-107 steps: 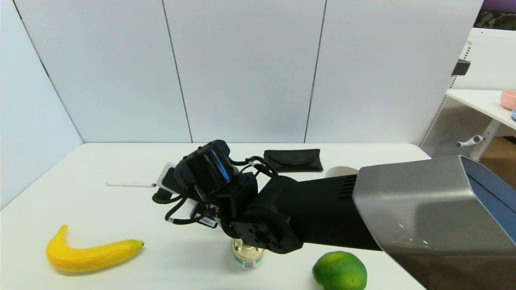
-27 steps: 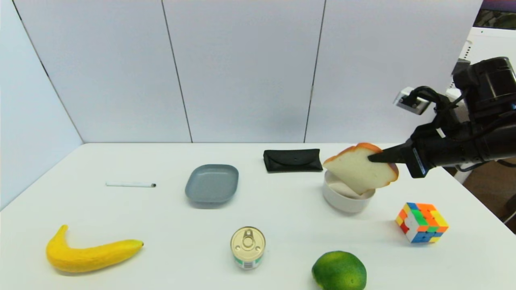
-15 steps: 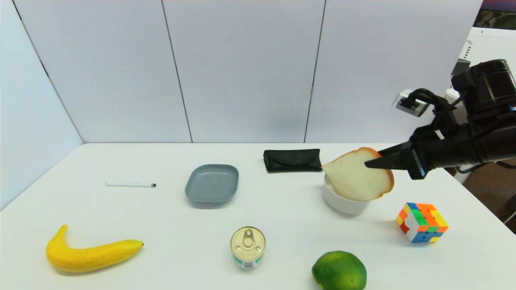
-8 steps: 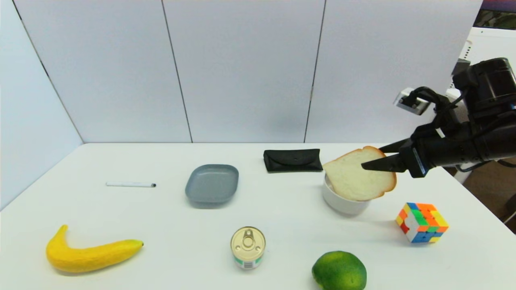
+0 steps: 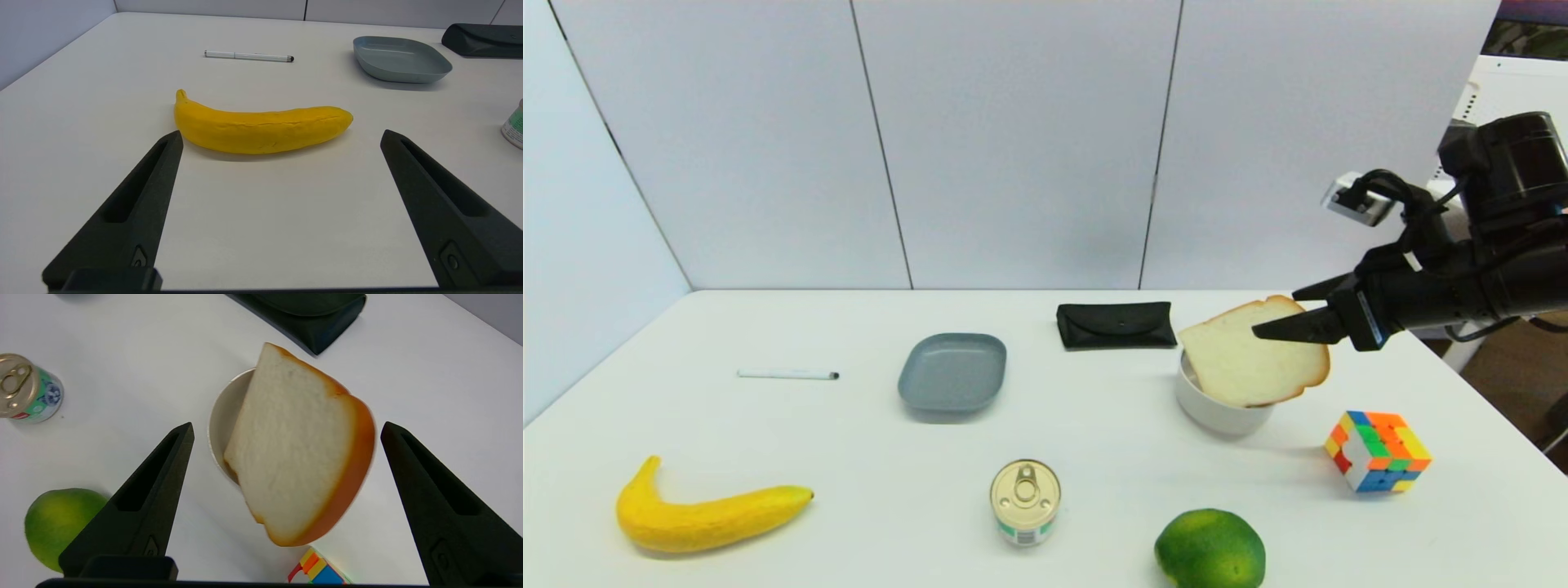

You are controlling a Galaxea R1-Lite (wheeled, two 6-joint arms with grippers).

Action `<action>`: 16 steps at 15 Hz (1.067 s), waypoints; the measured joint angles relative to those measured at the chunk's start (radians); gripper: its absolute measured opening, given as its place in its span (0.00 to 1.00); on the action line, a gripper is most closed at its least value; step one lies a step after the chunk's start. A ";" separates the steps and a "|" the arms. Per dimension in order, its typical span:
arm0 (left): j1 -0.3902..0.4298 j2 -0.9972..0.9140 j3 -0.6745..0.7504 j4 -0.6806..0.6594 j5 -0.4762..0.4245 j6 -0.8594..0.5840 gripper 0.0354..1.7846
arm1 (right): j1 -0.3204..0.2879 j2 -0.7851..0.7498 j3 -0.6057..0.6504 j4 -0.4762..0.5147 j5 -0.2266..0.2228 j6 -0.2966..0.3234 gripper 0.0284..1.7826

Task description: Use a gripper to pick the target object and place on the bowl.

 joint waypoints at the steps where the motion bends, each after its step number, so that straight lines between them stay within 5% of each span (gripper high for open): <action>1: 0.000 0.000 0.000 0.000 0.000 0.000 0.96 | -0.005 0.004 -0.006 0.000 0.000 0.000 0.89; 16: 0.000 0.000 0.000 0.000 0.000 0.000 0.96 | -0.063 -0.016 -0.138 0.034 -0.015 0.005 0.95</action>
